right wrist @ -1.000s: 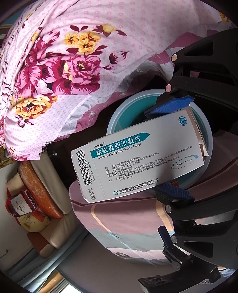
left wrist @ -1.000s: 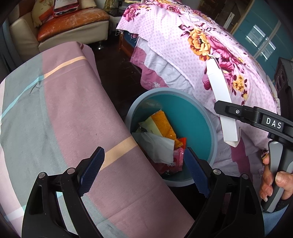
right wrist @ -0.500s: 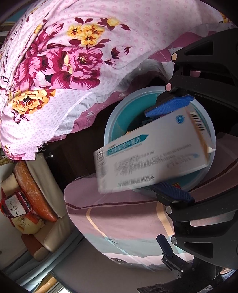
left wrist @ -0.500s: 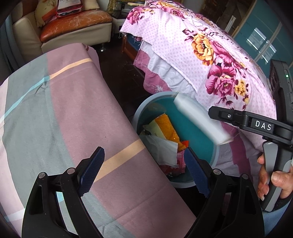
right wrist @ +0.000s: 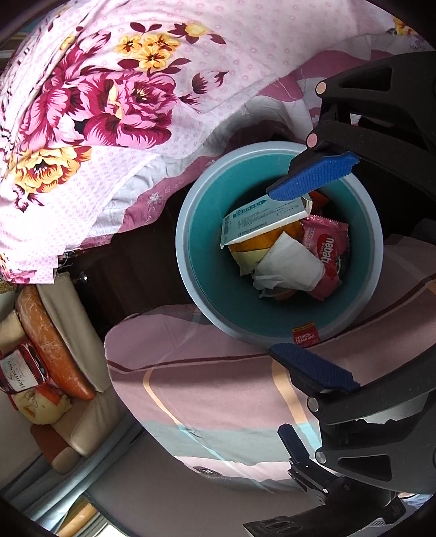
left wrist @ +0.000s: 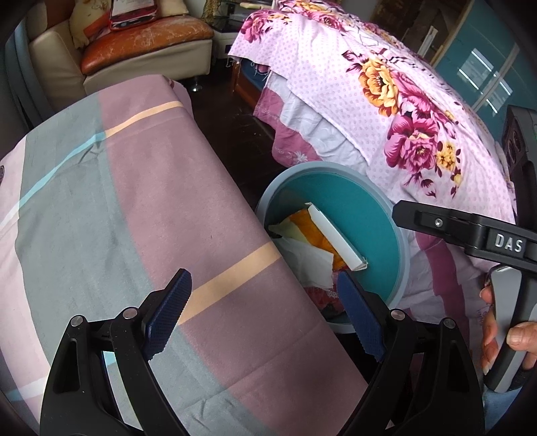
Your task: Collect trash
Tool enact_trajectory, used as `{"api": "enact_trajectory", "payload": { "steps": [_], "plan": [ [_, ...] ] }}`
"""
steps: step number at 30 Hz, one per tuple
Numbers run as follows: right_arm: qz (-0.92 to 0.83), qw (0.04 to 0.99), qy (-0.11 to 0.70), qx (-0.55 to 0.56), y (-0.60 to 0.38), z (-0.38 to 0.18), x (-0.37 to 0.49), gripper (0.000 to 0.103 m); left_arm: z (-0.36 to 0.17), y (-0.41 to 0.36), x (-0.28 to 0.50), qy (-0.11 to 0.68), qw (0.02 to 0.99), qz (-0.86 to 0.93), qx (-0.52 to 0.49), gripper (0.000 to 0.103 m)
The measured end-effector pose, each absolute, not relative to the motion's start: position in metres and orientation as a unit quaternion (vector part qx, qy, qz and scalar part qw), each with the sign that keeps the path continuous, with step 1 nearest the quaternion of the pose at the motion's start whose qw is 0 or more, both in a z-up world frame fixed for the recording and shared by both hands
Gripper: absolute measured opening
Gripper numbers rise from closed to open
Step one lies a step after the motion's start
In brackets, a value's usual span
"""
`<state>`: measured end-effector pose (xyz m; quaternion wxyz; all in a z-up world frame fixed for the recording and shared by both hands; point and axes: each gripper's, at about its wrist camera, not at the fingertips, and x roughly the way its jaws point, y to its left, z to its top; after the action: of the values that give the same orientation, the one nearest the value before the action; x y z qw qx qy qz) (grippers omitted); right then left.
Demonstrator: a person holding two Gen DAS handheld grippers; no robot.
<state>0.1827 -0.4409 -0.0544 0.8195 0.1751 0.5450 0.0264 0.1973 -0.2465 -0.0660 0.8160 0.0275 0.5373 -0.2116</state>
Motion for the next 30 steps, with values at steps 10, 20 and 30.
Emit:
{"api": "enact_trajectory", "payload": {
  "steps": [10,20,30],
  "plan": [
    [0.052,0.829,0.535,0.152,-0.413,-0.028,0.162,0.096,-0.041,-0.222,0.179,0.525,0.828,-0.198,0.017,0.089],
    [0.034,0.851,0.516,0.098,-0.381,0.005,0.131,0.096,-0.019,-0.183,0.153,0.504,0.846,-0.175,-0.001,0.099],
    [0.021,0.861,0.503,0.073,-0.367,0.025,0.097,0.096,-0.007,-0.147,0.123,0.492,0.857,-0.15,-0.021,0.099]
  ]
}}
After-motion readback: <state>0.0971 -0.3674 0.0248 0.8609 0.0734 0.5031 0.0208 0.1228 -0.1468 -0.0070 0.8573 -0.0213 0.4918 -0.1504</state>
